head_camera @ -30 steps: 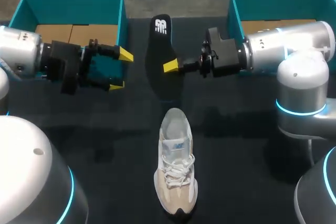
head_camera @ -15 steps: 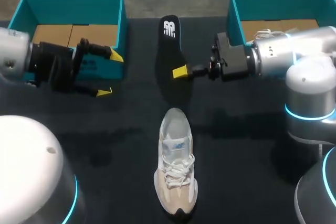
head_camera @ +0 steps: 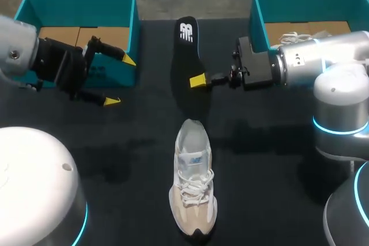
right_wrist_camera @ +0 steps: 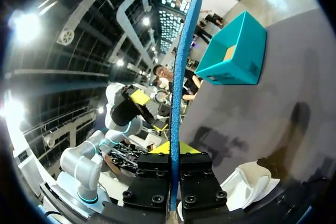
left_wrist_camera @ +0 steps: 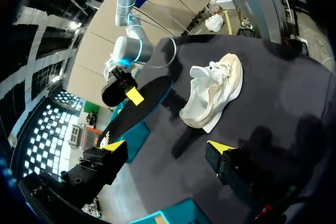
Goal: Take the shoe out of the shoebox, open the shoe tongue, remove and reinsert the insole, then place the shoe into the shoebox
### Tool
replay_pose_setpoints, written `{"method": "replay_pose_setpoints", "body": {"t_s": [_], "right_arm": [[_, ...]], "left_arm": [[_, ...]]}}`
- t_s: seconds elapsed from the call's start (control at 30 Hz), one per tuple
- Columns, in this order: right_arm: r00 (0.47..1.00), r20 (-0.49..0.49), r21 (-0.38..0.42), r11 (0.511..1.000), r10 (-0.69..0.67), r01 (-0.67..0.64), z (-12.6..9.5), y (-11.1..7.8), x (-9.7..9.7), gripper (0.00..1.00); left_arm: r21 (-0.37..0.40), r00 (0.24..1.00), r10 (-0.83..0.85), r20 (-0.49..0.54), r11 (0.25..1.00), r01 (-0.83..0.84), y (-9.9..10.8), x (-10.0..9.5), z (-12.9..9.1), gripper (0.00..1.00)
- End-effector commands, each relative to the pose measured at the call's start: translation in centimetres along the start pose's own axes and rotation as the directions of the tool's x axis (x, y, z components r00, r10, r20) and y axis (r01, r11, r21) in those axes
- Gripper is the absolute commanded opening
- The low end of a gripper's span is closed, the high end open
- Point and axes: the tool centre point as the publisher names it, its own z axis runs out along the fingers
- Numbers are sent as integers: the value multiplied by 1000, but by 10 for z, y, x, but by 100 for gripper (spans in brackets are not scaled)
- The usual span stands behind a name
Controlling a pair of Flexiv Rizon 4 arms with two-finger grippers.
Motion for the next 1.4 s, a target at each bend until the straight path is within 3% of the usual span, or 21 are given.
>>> {"method": "replay_pose_setpoints", "body": {"t_s": [0.03, 0.33, 0.73, 1.03, 1.4], "right_arm": [[1000, 2, 0, 1000, 1, -1, 1, 0, 0, 0], [1000, -12, -12, 1000, -15, 15, -1, -5, -1, 0], [993, -17, 9, 993, -116, 116, -18, -4, -12, 0], [989, -11, -22, 989, -147, 147, -20, -12, -28, 0], [989, -11, -22, 989, -147, 147, -20, -12, -28, 0]], "left_arm": [[-1, 1000, 0, -3, 1000, 0, 0, 0, 0, 100], [3, 1000, -5, -5, 1000, 5, -1, 1, 1, 100], [-95, 963, -233, -136, 970, 222, 1, 9, 10, 100], [-149, 887, -418, -199, 907, 394, 9, 15, 21, 100], [-142, 887, -409, -215, 911, 386, 10, 16, 22, 100]]}}
